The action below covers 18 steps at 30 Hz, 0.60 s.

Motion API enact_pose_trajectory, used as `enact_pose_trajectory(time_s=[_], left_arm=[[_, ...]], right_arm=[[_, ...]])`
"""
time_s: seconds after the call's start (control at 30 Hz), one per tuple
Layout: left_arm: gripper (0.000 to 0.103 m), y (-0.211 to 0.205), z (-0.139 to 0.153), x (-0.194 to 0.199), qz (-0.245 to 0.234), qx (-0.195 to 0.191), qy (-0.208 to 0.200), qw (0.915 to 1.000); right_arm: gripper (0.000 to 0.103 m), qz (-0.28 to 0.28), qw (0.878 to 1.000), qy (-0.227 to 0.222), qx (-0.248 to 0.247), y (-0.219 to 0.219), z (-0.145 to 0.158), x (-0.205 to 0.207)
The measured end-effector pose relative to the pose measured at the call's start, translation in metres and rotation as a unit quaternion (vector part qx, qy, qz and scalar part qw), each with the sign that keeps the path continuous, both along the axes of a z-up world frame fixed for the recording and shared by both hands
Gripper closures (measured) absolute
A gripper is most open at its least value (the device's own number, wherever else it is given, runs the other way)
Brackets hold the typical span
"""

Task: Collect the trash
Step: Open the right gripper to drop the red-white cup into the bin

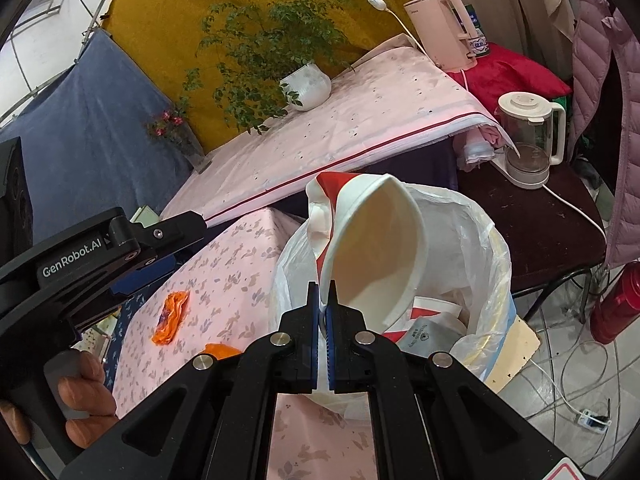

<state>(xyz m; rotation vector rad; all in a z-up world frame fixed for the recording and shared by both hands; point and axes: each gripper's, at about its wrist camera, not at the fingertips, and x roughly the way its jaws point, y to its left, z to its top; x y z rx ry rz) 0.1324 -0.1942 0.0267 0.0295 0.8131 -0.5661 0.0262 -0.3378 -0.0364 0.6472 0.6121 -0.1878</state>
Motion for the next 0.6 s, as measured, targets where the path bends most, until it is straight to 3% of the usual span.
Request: enact_pose_trajectory(time_s=[0.23,0.37,0.6], left_arm=[[0.047,0.007,-0.006,0.001,0.009,0.004,0.005,0.9999],[0.036,0.015,-0.008,0.001,0.023,0.010,-0.002,0.9997],[0.036,0.037,-0.015,0.008,0.046,0.013,0.005,0.9988]], right_arm=[[0.098,0.001,1.000,0.001,-0.015,0.003,0.005,0.007],[0.090,-0.007,1.000,-0.007,-0.027,0.004,0.012,0.008],[0.090,0.002,1.000,-0.008,-0.029,0.013,0.017,0.007]])
